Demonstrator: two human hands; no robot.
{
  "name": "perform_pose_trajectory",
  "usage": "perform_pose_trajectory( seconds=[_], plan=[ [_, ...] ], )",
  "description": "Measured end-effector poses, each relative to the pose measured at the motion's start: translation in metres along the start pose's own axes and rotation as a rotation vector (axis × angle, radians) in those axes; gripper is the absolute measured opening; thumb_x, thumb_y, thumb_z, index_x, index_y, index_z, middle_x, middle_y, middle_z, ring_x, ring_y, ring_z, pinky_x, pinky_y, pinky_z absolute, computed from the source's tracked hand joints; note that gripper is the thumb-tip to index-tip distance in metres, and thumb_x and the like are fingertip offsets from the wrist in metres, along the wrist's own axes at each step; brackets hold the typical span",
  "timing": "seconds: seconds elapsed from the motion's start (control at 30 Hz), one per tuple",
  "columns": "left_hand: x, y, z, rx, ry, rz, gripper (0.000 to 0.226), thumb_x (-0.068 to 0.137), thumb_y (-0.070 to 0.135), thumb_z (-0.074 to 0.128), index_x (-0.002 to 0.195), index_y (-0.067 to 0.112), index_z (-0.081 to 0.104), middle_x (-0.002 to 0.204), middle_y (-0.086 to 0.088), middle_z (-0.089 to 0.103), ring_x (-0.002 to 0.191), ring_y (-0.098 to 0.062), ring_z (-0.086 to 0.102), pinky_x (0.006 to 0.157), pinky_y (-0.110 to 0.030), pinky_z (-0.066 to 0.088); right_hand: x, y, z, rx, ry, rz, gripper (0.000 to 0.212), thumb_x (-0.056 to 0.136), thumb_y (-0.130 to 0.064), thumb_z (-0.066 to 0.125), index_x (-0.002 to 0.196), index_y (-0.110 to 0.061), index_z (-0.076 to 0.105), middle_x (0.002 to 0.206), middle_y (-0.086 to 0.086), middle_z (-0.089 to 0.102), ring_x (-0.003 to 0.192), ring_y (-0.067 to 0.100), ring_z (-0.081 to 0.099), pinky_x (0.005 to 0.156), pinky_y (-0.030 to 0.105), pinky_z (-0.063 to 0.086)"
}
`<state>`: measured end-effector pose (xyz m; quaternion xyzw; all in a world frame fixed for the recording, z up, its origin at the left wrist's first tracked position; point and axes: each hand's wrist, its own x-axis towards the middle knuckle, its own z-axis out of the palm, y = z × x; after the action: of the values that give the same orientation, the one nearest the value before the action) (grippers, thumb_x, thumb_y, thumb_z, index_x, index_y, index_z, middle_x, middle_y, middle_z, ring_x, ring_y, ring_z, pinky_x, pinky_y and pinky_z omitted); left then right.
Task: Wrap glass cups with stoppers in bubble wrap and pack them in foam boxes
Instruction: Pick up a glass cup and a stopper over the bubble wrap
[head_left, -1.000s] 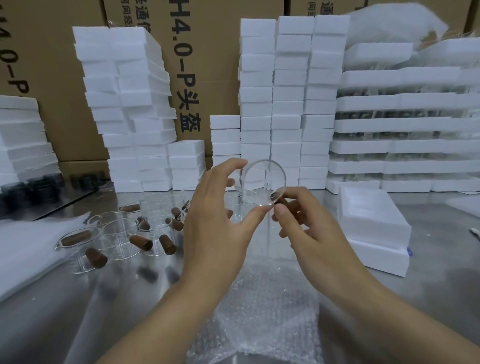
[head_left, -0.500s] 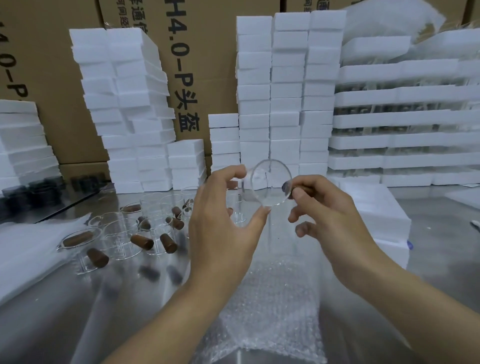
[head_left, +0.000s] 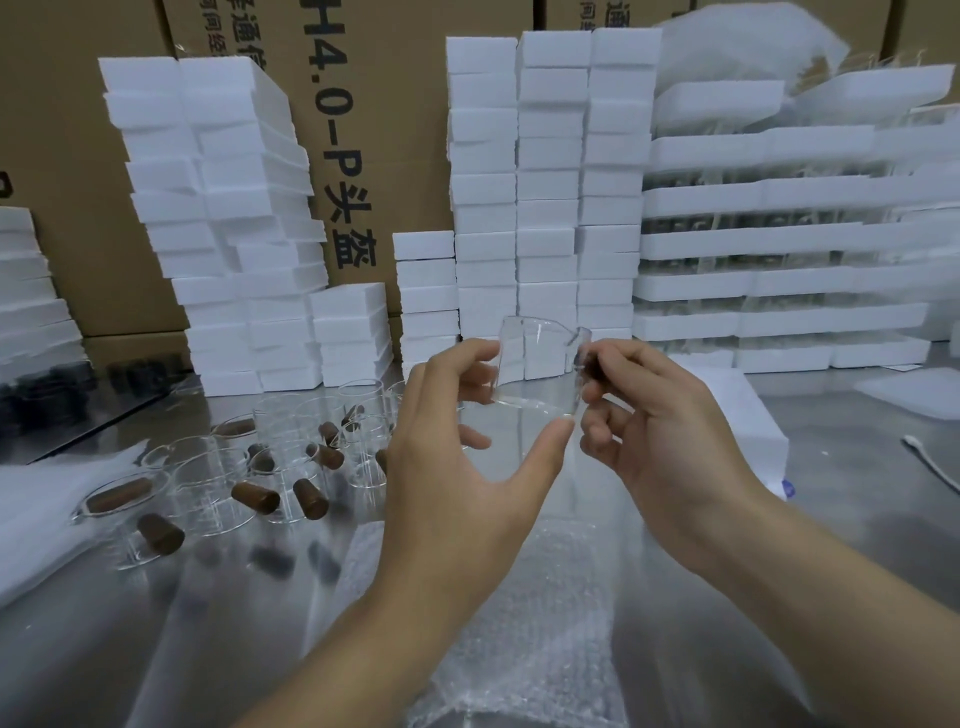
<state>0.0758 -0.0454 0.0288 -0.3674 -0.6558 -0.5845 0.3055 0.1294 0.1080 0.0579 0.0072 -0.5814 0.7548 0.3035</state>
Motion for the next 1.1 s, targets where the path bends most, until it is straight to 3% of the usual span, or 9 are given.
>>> perform_pose_trajectory(
  seconds=[0.23,0.37,0.5,0.73,0.87,1.0,1.1],
  plan=[
    [0.002,0.003,0.005,-0.142,-0.022,-0.11,0.052,0.083,0.043,0.082,0.129,0.042,0.056,0.105,0.009,0.068,0.105,-0.013,0.07,0.078,-0.025,0.057,0.001,-0.003,0.001,-0.035,0.06,0.014,0.033,0.104,-0.037,0.064,0.076,-0.022,0.076,0.065,-0.002,0.051,0.053,0.014,0.046,0.054,0.021,0.047],
    [-0.002,0.0,0.007,-0.142,-0.038,-0.108,0.047,0.086,0.04,0.078,0.127,0.042,0.056,0.104,0.014,0.067,0.1,-0.016,0.07,0.074,-0.026,0.053,0.0,-0.002,0.003,-0.082,0.146,0.04,0.034,0.102,-0.043,0.065,0.079,-0.019,0.071,0.059,-0.003,0.048,0.048,0.012,0.043,0.055,0.024,0.044],
    [-0.007,-0.001,0.009,-0.178,-0.069,-0.116,0.047,0.085,0.054,0.072,0.128,0.039,0.057,0.102,0.009,0.067,0.097,-0.018,0.069,0.072,-0.028,0.048,0.0,0.0,0.003,-0.11,0.209,0.057,0.037,0.1,-0.047,0.065,0.079,-0.017,0.065,0.056,-0.005,0.044,0.046,0.012,0.041,0.056,0.028,0.04],
    [-0.008,0.0,0.01,-0.25,-0.053,-0.15,0.041,0.087,0.064,0.061,0.119,0.039,0.061,0.105,0.012,0.067,0.099,-0.01,0.066,0.075,-0.015,0.049,0.001,0.001,0.002,-0.14,0.233,0.015,0.034,0.101,-0.044,0.066,0.079,-0.017,0.064,0.054,-0.006,0.044,0.045,0.013,0.041,0.051,0.024,0.04],
    [-0.004,-0.001,0.01,-0.211,-0.039,-0.157,0.038,0.092,0.063,0.059,0.117,0.035,0.065,0.113,0.012,0.068,0.104,-0.011,0.067,0.074,-0.017,0.051,0.001,0.002,0.001,-0.147,0.233,-0.01,0.034,0.101,-0.04,0.066,0.077,-0.016,0.063,0.055,-0.005,0.046,0.045,0.012,0.043,0.049,0.023,0.043],
    [0.0,-0.004,0.007,-0.202,-0.058,-0.155,0.025,0.096,0.052,0.07,0.113,0.034,0.067,0.116,0.016,0.072,0.113,-0.008,0.069,0.077,-0.016,0.053,0.001,0.003,0.001,-0.175,0.205,-0.075,0.036,0.102,-0.034,0.064,0.074,-0.013,0.061,0.056,0.0,0.05,0.046,0.012,0.046,0.044,0.019,0.042],
    [0.003,-0.006,-0.001,-0.117,-0.114,-0.092,0.047,0.089,0.057,0.076,0.129,0.038,0.062,0.12,0.022,0.072,0.116,-0.003,0.068,0.076,-0.017,0.053,0.001,0.003,0.001,-0.157,0.206,-0.116,0.035,0.104,-0.03,0.061,0.073,-0.013,0.061,0.059,0.004,0.053,0.05,0.014,0.047,0.044,0.02,0.041]
  ],
)
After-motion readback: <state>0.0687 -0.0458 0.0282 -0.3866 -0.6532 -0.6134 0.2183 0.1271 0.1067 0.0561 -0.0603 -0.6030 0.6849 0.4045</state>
